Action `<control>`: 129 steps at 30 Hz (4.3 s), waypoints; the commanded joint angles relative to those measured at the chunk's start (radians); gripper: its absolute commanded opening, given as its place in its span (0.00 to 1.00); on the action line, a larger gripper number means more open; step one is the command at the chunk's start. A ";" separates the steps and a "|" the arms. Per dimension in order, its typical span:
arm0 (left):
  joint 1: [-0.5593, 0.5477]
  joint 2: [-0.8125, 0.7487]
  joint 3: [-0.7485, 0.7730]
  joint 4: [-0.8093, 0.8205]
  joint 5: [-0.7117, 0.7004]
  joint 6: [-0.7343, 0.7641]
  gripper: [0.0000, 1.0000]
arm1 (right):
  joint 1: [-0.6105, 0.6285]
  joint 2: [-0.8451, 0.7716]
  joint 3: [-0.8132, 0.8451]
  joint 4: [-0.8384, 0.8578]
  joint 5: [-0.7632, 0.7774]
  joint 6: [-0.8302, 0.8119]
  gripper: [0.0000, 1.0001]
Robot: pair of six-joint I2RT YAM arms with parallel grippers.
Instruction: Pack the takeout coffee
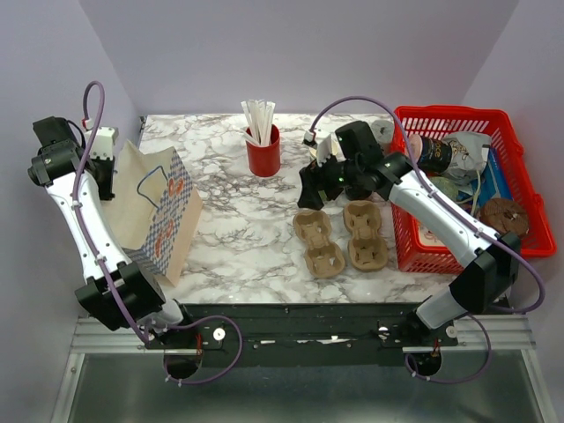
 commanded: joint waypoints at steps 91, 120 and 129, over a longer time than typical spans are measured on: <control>-0.398 -0.248 -0.186 0.164 0.110 -0.011 0.00 | 0.074 0.303 -0.122 -0.107 0.250 0.160 0.60; -0.398 -0.245 -0.197 0.175 0.104 -0.017 0.00 | 0.089 0.337 -0.124 -0.130 0.280 0.149 0.54; -0.398 -0.237 -0.195 0.198 0.138 -0.042 0.00 | 0.091 0.265 -0.162 -0.119 0.292 0.134 0.47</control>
